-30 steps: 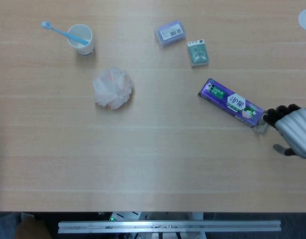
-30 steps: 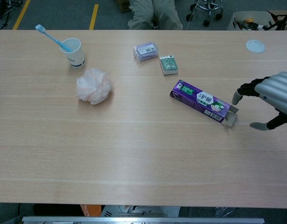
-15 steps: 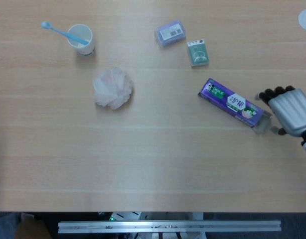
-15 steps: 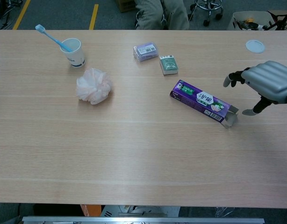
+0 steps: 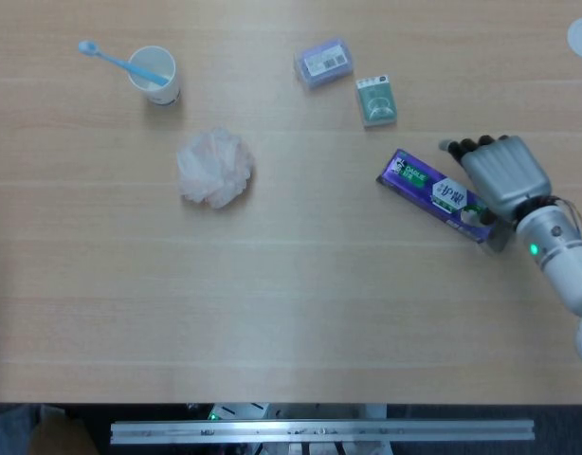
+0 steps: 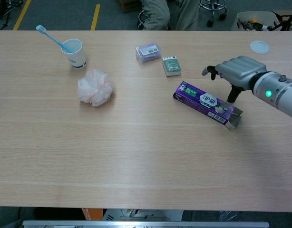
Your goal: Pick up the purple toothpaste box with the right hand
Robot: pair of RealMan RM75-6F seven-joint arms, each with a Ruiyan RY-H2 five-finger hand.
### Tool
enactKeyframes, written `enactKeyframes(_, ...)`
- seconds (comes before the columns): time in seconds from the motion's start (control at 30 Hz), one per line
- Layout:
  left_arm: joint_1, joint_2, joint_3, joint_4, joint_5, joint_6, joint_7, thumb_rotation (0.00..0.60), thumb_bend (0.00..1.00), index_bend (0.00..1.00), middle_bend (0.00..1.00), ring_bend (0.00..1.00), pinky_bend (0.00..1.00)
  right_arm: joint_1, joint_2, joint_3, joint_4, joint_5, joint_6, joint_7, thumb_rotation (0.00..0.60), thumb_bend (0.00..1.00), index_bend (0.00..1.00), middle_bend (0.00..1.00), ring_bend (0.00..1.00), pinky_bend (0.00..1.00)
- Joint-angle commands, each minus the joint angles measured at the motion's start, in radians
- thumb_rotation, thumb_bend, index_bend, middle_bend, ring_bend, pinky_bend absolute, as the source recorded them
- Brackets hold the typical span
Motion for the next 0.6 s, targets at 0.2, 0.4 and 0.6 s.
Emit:
enactKeyframes(0.2,0.007,0.005,0.0,-0.005,-0.004,0.008,0.001,0.6,0.33,0.23,0.22,0.18,0.18,0.149,-0.073,-0.017,0.097,0.197,-0.11,0.012,0.437,0.0,0.15,0.27,0.28,0.37)
enactKeyframes(0.4,0.012,0.006,0.0,0.001,-0.009,0.009,-0.006,0.6,0.33,0.23,0.22,0.18,0.18,0.213,-0.097,-0.056,0.124,0.244,-0.122,0.031,0.428,0.0,0.15,0.27,0.28,0.37)
enactKeyframes(0.6,0.016,0.007,-0.001,0.005,-0.009,0.015,-0.013,0.6,0.33,0.23,0.22,0.18,0.18,0.237,-0.098,-0.087,0.1,0.225,-0.12,0.07,0.428,0.0,0.15,0.27,0.28,0.37)
